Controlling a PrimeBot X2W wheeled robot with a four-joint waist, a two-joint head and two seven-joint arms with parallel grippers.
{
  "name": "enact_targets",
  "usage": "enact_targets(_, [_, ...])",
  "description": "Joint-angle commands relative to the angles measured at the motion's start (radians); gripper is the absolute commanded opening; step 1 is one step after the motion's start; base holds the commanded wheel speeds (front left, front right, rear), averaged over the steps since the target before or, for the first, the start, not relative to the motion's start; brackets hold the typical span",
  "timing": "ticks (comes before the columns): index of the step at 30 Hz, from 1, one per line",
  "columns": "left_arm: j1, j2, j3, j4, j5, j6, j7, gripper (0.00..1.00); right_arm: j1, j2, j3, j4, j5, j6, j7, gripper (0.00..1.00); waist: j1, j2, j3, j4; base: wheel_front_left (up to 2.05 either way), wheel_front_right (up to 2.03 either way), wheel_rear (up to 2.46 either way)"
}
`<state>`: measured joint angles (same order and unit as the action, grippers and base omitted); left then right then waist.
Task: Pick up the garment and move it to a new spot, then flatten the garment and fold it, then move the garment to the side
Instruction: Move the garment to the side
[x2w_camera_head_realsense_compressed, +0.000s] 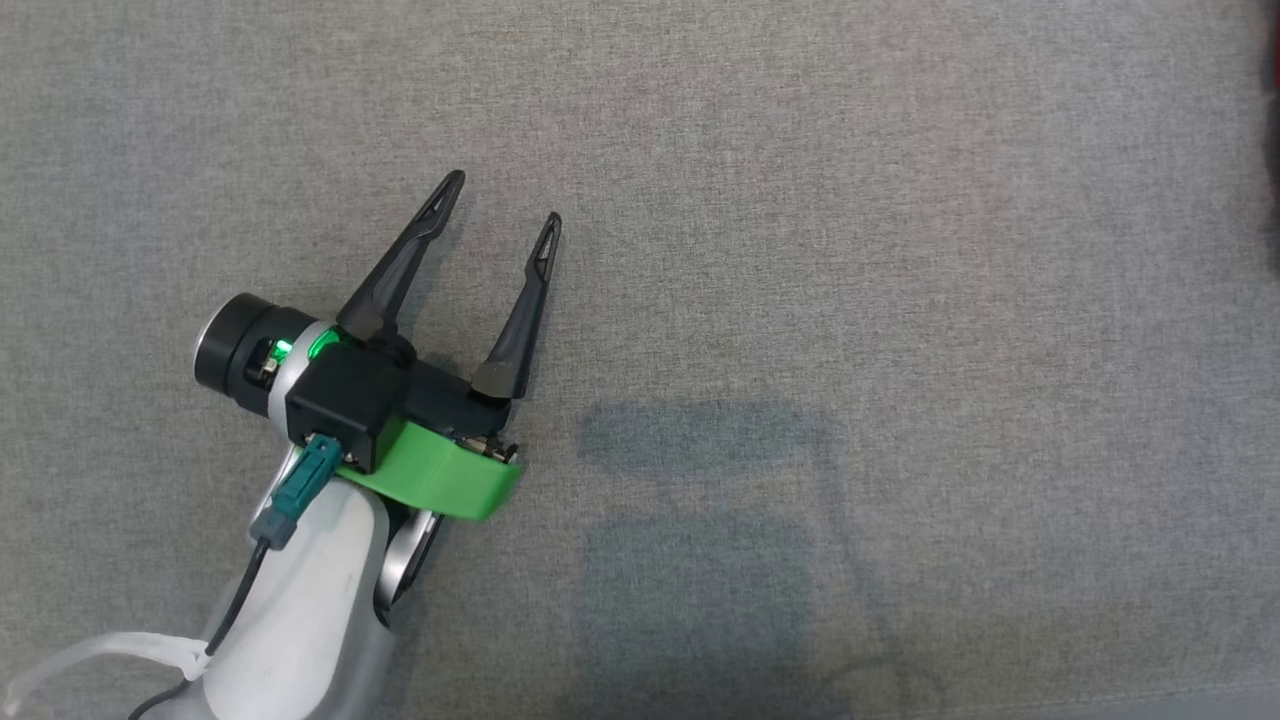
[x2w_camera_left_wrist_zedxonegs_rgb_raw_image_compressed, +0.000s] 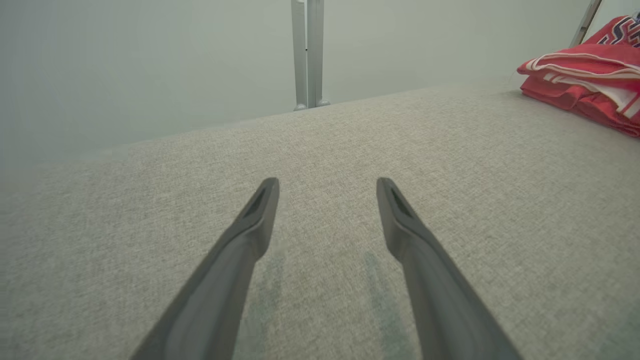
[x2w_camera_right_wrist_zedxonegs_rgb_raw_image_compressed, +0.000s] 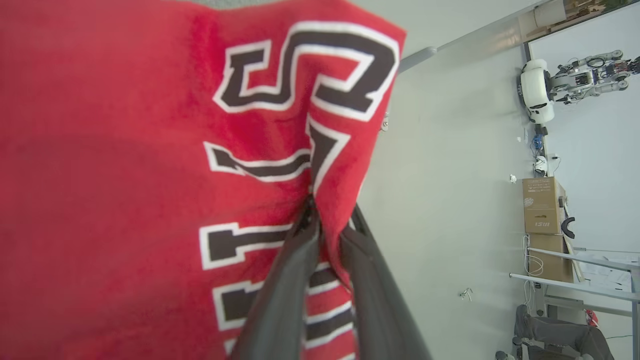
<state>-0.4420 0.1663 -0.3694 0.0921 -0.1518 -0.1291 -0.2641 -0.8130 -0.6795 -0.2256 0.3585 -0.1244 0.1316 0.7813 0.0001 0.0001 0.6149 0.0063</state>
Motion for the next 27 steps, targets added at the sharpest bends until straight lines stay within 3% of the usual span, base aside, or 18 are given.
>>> enact_targets(1, [-0.013,0.001,0.004,-0.017,0.01,-0.002,0.0,1.0,0.013,-0.013,-0.009,0.008,-0.019,-0.002,-0.021,1.0,-0.0001,-0.0001,0.006,0.008,0.0,0.0,0.0])
enact_targets(6, [0.008,-0.02,0.043,-0.057,-0.021,0.0,0.0,1.0,0.026,-0.005,-0.001,-0.005,-0.035,-0.002,-0.12,1.0,-0.0001,-0.0001,-0.009,0.012,0.0,0.0,0.0])
enact_targets(17, [0.069,-0.06,0.146,0.007,-0.076,0.015,0.0,1.0,0.071,0.094,0.095,-0.067,0.094,-0.002,-0.513,1.0,-0.0001,-0.0001,-0.147,0.022,0.0,0.0,0.0])
enact_targets(20, [0.086,-0.075,0.164,0.036,-0.097,0.014,0.0,1.0,0.112,0.16,0.09,-0.07,0.115,-0.002,-0.609,1.0,-0.0001,-0.0001,-0.208,0.035,0.0,0.0,0.0])
enact_targets(27, [0.129,-0.094,0.216,0.151,-0.137,0.066,0.0,1.0,0.254,0.375,0.027,-0.098,0.221,-0.002,-0.799,1.0,-0.0001,-0.0001,-0.345,0.07,0.0,0.0,0.0])
